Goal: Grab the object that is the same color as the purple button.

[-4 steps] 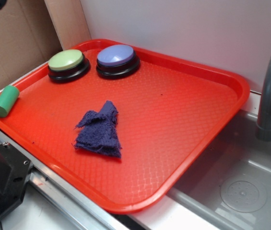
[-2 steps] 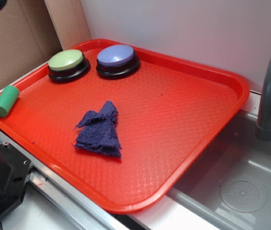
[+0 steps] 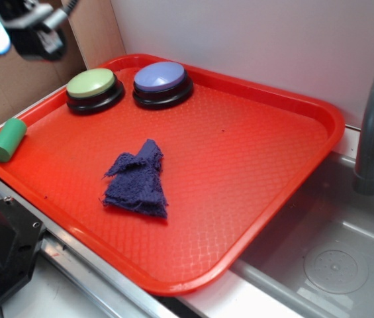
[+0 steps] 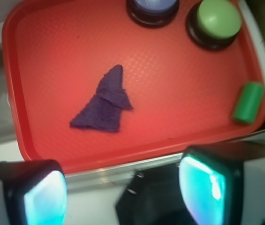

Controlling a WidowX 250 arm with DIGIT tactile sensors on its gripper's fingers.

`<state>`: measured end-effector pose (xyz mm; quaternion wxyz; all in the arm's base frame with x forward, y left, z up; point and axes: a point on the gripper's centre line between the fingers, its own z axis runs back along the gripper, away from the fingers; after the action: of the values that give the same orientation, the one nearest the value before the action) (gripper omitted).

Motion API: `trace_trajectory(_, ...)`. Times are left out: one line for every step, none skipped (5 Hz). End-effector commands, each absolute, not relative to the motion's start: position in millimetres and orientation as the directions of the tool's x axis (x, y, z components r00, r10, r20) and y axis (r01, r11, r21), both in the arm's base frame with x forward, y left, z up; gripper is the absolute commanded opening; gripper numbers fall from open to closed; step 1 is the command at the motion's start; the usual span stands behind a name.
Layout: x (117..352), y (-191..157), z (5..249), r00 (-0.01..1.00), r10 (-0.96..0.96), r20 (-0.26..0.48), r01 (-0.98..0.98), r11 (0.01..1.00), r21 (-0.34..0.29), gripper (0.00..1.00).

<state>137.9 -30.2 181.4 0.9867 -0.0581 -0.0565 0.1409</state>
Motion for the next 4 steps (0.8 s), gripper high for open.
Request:
trace_trajectory(166.6,-31.0,131.0,0.869,0.481,0.116,-0.457,0.87,-0.186,1.0)
trace_trajectory(180.3,-36.7,103.4,0.839,0.531,0.119,-0.514,0.845,-0.147,1.0)
trace_trajectory(188.2,-36.1,81.4,0.819,0.562,0.114,-0.55,0.827,-0.119,1.0)
trace_trajectory(193.3,-33.8,55.8,0.807,0.585,0.08,-0.578,0.811,-0.096,1.0)
